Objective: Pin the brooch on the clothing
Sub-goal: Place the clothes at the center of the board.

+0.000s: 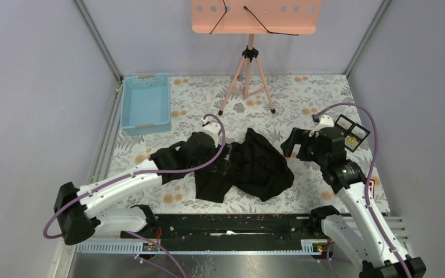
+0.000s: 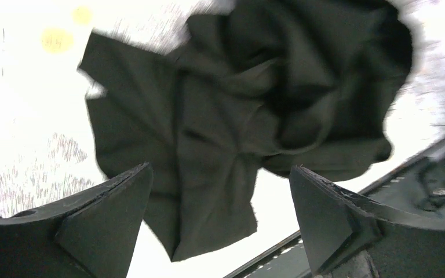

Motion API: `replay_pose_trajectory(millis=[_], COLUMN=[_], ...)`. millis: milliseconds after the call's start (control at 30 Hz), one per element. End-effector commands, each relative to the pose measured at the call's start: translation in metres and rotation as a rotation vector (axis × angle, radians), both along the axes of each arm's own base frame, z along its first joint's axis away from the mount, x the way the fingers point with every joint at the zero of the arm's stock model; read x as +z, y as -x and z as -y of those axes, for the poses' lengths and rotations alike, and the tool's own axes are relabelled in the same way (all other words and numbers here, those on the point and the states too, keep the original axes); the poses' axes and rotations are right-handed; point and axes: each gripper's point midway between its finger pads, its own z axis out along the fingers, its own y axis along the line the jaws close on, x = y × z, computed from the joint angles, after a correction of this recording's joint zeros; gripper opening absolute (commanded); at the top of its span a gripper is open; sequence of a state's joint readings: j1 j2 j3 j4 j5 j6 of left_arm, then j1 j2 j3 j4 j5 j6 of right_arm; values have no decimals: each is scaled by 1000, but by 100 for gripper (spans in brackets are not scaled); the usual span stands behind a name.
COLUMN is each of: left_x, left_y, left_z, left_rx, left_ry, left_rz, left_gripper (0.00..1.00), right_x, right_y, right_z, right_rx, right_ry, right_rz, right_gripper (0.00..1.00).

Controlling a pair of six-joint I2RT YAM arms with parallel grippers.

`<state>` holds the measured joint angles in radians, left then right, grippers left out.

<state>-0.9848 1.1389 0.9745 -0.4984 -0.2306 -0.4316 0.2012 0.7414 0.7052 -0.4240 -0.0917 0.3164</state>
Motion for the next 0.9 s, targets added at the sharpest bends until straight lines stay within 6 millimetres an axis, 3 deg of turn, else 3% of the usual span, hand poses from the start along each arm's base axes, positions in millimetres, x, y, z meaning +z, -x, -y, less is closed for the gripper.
replay_pose_trajectory(millis=[0,200,333,600,733,867], left_x=[-52,-72,-78,-76,-87,-99], left_y=[-5,-19,-29,-65,-85,-102], left_z=[-22,-27,-22,-16,-16,-20], left_rx=[157,259,296,387,402,425], left_ry=[-12,47,133,240,230,201], left_rz=[-139,-206,-251,-252,-269,-288], left_gripper=[99,99,99,96,94,90], right_x=[24,14,8,-18,-33,-43], right_y=[-3,4,4,4,2,-7], right_z=[-44,-94,-116,-128,-131,-121], right_rx=[155,324,370,386,383,327], right_ry=[5,70,50,96,102,154], right_rz=[68,5,-20,-98,-124,-116], right_gripper=[99,95,94,93,93,92])
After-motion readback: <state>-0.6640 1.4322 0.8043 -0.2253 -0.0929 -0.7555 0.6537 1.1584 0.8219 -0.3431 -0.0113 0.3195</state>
